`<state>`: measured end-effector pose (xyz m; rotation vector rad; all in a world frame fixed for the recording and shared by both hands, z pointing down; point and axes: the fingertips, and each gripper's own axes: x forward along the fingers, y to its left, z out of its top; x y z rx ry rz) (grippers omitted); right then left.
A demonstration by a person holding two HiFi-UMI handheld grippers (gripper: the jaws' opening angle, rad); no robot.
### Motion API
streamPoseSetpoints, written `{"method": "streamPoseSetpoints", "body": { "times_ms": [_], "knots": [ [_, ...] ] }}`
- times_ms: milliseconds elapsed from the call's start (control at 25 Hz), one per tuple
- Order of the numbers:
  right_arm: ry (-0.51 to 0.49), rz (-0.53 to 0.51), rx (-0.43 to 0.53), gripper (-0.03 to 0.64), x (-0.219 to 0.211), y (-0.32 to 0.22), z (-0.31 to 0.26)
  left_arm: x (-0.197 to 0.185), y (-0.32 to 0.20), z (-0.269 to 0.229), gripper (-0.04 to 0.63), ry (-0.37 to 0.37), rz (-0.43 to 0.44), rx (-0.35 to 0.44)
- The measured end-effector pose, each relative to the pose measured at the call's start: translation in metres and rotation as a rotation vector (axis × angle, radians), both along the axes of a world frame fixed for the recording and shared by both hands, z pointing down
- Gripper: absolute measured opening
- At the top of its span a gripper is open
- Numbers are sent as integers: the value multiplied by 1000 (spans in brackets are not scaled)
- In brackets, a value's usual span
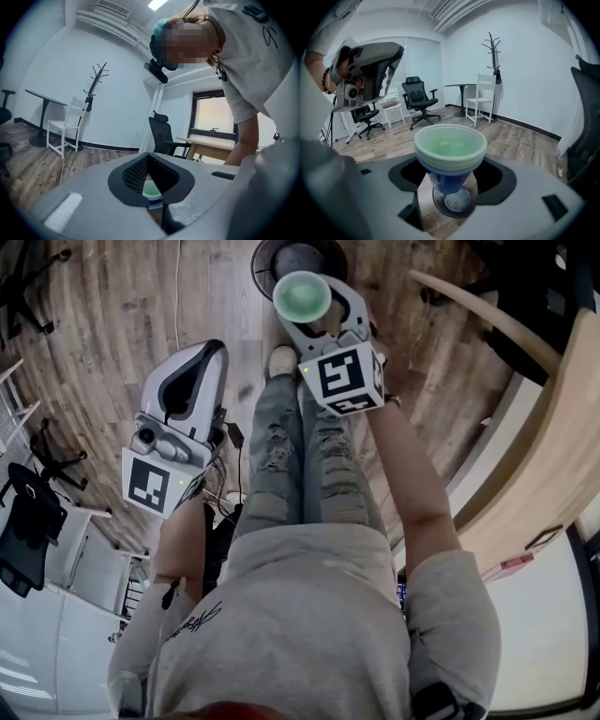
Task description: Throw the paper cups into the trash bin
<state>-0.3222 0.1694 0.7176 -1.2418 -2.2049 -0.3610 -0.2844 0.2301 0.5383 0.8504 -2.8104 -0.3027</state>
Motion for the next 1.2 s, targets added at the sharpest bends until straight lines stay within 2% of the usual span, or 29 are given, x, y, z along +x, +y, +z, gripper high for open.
{"method": "streamPoseSetpoints", "body": {
  "times_ms": [640, 960, 1200],
  "knots": [
    [84, 10, 85, 293, -6, 3, 97, 3, 7, 35, 3, 23, -4, 15],
    [238, 41, 118, 293, -1, -3, 156, 1, -2, 49, 3, 49, -6, 26],
    [289, 64, 159, 293, -2, -8, 192, 4, -3, 62, 3, 66, 6, 31]
  ]
}}
